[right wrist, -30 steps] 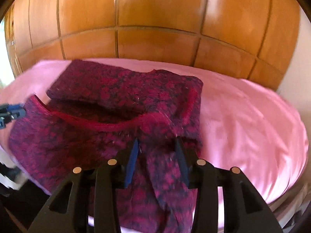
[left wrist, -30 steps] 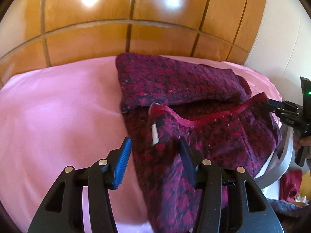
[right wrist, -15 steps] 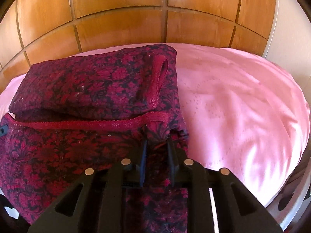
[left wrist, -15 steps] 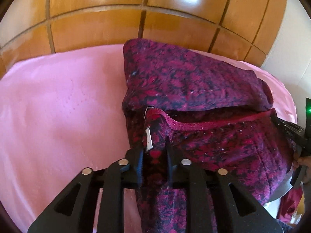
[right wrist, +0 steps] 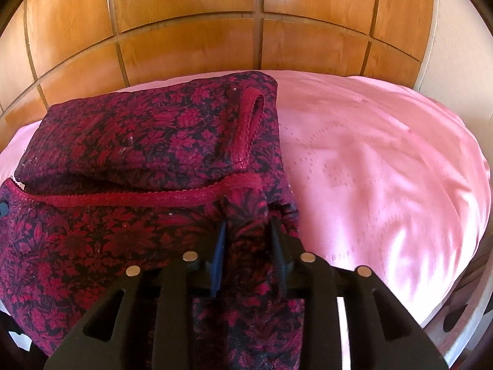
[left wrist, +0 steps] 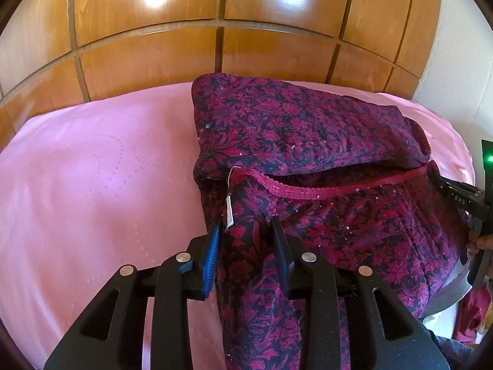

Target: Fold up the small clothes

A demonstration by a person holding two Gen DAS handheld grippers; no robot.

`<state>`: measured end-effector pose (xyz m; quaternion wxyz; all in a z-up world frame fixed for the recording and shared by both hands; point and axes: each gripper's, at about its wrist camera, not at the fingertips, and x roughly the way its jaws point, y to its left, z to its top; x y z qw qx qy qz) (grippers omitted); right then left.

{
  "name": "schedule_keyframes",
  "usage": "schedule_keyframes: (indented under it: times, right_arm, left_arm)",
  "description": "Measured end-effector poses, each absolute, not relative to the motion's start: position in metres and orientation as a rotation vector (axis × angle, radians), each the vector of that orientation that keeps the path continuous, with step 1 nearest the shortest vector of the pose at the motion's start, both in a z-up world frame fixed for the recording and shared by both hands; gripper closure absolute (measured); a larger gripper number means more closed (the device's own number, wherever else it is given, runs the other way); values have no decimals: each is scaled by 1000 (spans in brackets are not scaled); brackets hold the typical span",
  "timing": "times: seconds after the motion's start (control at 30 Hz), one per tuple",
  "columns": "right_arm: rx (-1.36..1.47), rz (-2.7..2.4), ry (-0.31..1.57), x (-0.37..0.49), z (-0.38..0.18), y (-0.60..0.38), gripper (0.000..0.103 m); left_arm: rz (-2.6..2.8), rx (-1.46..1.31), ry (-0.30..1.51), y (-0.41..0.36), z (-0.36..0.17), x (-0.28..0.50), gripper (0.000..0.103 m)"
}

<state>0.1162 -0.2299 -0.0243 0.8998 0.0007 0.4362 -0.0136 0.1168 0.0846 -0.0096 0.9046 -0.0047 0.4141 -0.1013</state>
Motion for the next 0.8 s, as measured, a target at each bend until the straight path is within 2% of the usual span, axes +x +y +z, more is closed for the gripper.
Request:
schedule_keyframes:
  times: [0.37, 0.47, 0.53, 0.6, 0.8]
  right_arm:
    - [28, -24, 918, 120, -22, -237, 63]
    - [25, -45, 916, 119, -22, -240, 50]
    - [38, -46, 920, 119, -22, -243, 47]
    - [40, -48, 919, 118, -20, -248, 39]
    - [-13, -20, 901, 108, -8, -248, 36]
  left_arm:
    - [-209, -3, 845, 85, -9, 113, 72]
    - [-209, 4, 845, 87, -9, 113, 72]
    - [-212, 2, 845, 88, -8, 112, 72]
    - [-226, -5, 842, 90, -7, 111, 72]
    - [-278, -60, 840, 111, -3, 103, 72]
